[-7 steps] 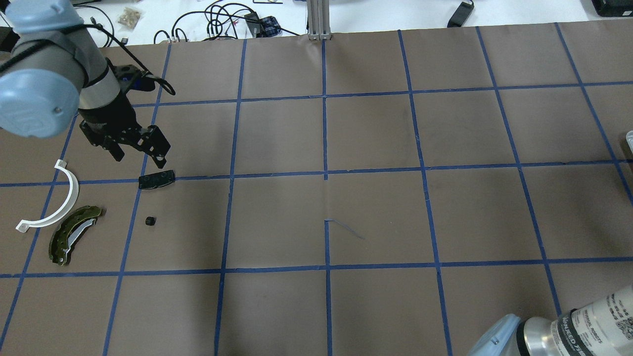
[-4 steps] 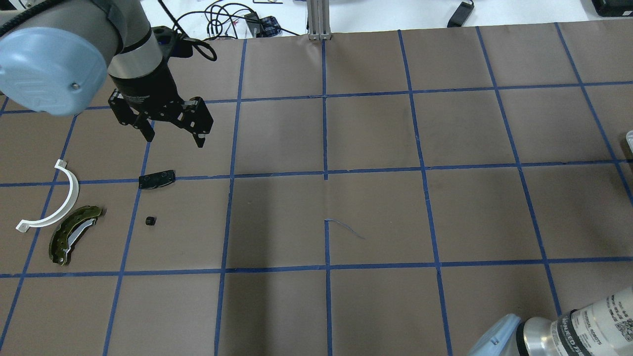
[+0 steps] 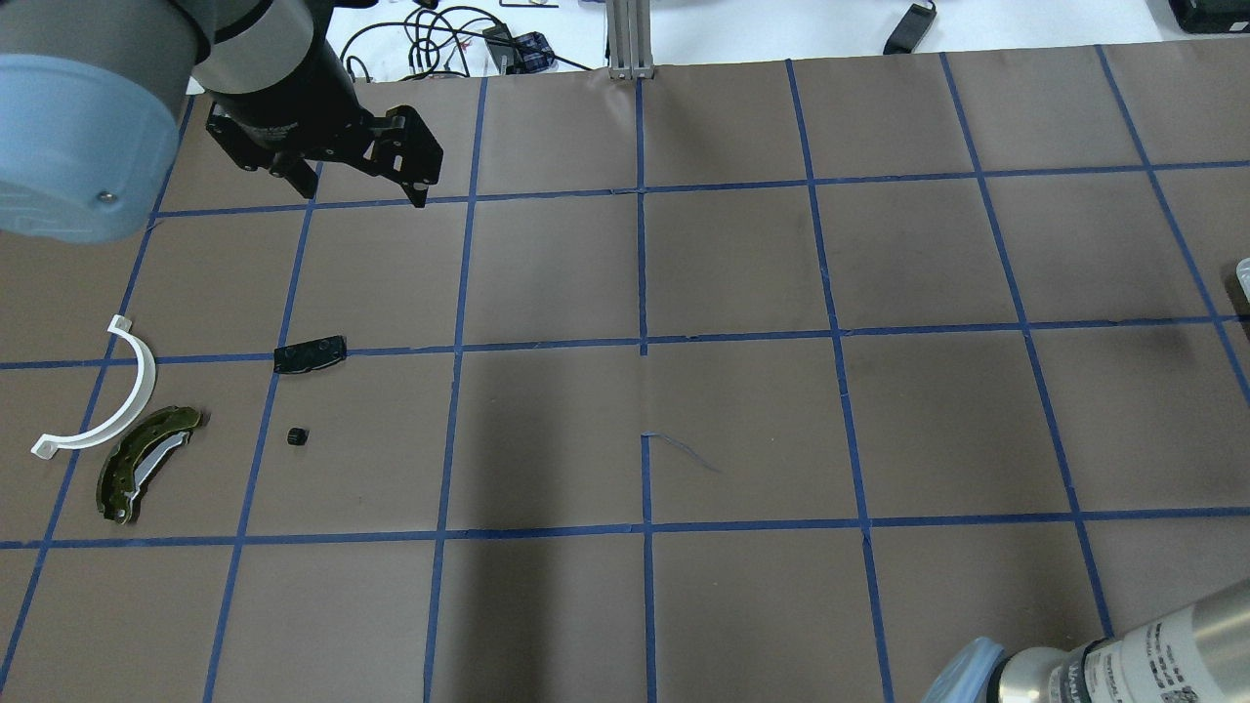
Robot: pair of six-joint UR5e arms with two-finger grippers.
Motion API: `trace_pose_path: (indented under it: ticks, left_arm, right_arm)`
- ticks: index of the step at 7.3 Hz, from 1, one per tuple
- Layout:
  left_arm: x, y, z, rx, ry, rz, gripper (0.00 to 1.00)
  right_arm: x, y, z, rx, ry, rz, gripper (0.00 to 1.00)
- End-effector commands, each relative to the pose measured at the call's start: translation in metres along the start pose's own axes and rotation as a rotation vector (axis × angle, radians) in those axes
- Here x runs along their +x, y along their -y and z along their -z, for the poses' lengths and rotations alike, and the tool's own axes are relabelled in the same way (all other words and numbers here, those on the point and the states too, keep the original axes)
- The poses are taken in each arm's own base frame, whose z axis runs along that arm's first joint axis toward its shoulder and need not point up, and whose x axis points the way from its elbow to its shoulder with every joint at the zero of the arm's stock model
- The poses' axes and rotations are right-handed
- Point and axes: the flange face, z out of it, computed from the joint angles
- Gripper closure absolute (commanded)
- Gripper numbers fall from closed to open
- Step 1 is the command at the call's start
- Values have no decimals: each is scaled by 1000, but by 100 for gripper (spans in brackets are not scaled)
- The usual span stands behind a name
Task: Place bearing gear from tray to pile
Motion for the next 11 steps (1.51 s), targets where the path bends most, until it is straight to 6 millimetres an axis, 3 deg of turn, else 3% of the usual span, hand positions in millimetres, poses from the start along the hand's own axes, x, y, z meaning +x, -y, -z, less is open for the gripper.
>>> trace_pose_path:
  ticks: [1, 2, 4, 5, 7, 11]
  left_arm:
    - [-4, -13, 6, -71, -10, 5, 0]
    - [-5, -13, 4, -77, -12, 6, 0]
    - [-5, -17, 2, -80, -12, -3, 0]
    - [-7, -17, 4, -77, 0, -4, 0]
    - [-7, -16, 3, -78, -3, -4, 0]
    - [-7, -17, 2, -78, -1, -4, 0]
  right_arm:
    - [-96, 36, 39, -10, 26, -29, 100]
    - [-157, 59, 37, 38, 98, -40, 100]
    - [-291, 86, 61, 55, 68, -108, 100]
    - [-353, 99, 55, 33, 65, -156, 100]
    - [-459, 111, 33, 34, 103, -214, 100]
    - [-638, 125, -57, 135, 144, -345, 100]
